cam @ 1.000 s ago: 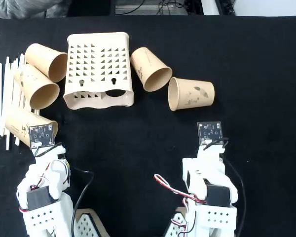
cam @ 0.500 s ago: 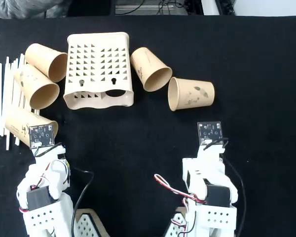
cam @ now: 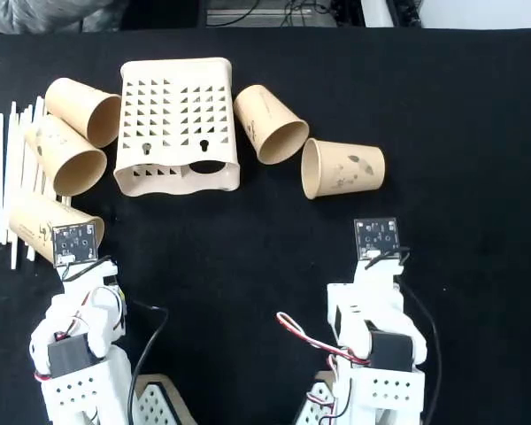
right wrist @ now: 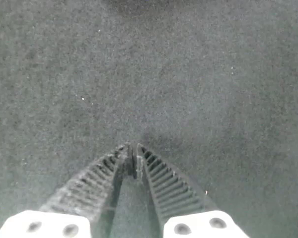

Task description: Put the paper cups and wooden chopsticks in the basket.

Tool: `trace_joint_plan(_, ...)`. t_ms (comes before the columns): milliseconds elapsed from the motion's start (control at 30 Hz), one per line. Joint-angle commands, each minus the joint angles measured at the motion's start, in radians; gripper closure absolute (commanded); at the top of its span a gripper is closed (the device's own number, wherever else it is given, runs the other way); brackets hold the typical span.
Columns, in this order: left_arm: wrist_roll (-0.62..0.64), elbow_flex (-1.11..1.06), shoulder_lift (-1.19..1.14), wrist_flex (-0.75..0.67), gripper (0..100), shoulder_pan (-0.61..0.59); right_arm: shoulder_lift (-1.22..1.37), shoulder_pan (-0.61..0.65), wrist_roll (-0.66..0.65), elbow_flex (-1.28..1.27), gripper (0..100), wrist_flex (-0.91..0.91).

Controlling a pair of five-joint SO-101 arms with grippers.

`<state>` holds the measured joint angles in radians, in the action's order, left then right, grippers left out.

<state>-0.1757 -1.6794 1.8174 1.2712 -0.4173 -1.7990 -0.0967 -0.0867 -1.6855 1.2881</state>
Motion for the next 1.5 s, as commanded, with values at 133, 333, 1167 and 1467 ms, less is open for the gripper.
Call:
trace_joint_plan(133,-0.006,-0.019,0.008,0.003,89,0.001,-0.068,0.006,0.006,0.001,98.5,0.006)
trace_joint_plan(333,-0.006,-0.019,0.008,0.003,89,0.001,-0.068,0.006,0.006,0.001,98.5,0.006)
trace_joint_plan(1167,-0.006,-0.019,0.008,0.003,89,-0.001,-0.071,0.21,0.003,0.007,98.4,-0.235)
trace_joint_plan(1467,-0.006,-0.019,0.008,0.003,89,-0.001,-0.061,0.505,-0.391,0.156,98.3,-0.328)
